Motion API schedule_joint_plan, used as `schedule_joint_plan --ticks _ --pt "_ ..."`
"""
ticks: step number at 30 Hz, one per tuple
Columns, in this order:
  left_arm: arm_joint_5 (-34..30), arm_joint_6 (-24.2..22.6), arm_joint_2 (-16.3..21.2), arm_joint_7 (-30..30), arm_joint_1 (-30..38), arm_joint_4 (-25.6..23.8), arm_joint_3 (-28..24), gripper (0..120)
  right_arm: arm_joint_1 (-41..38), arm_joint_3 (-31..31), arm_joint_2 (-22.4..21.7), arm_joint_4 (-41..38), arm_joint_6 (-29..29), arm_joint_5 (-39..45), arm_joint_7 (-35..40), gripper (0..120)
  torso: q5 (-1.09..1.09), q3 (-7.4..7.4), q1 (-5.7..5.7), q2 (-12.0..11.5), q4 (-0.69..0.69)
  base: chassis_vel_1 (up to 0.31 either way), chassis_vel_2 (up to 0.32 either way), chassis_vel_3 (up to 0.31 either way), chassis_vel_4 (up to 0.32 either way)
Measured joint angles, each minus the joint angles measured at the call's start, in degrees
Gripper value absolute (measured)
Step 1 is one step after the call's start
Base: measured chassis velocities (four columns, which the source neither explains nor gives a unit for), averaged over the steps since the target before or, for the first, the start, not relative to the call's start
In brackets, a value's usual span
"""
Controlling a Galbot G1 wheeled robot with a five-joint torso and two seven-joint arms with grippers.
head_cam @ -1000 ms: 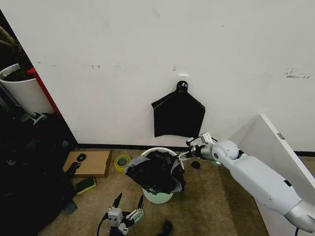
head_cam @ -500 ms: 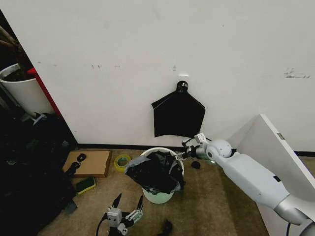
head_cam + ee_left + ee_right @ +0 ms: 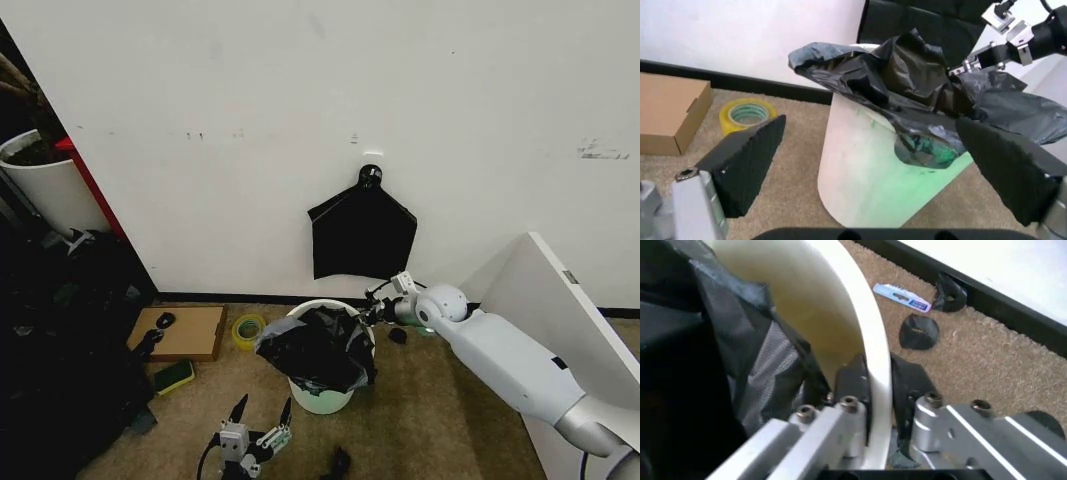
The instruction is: Place the garbage bag over the trash bin.
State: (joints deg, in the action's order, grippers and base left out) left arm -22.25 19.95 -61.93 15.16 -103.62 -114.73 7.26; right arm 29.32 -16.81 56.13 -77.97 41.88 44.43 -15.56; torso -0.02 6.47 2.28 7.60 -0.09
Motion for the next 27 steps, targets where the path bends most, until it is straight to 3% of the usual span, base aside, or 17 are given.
schedule_joint_plan --ticks 9,15,27 --pt "0.4 -0.04 -0.44 0.46 -0.17 0.12 -0.07 100 1.62 1.34 0.05 -1.49 -0.05 -0.61 0.4 3 0.0 0.0 0.0 0.0 0.0 0.0 0.0 0.0 0.0" --pt "0.26 -0.3 -0.33 0.52 0.06 0.02 -0.13 100 3.96 5.35 -0.16 -3.93 0.02 1.8 4.8 3 0.0 0.0 0.0 0.0 0.01 0.0 0.0 0.0 0.0" --pt "-1.1 -1.61 0.53 0.54 1.44 -0.27 -0.55 100 17.84 18.56 -1.89 -20.93 0.06 19.97 29.97 3 0.01 -0.01 0.0 0.0 -0.01 0.0 0.0 0.0 0.0"
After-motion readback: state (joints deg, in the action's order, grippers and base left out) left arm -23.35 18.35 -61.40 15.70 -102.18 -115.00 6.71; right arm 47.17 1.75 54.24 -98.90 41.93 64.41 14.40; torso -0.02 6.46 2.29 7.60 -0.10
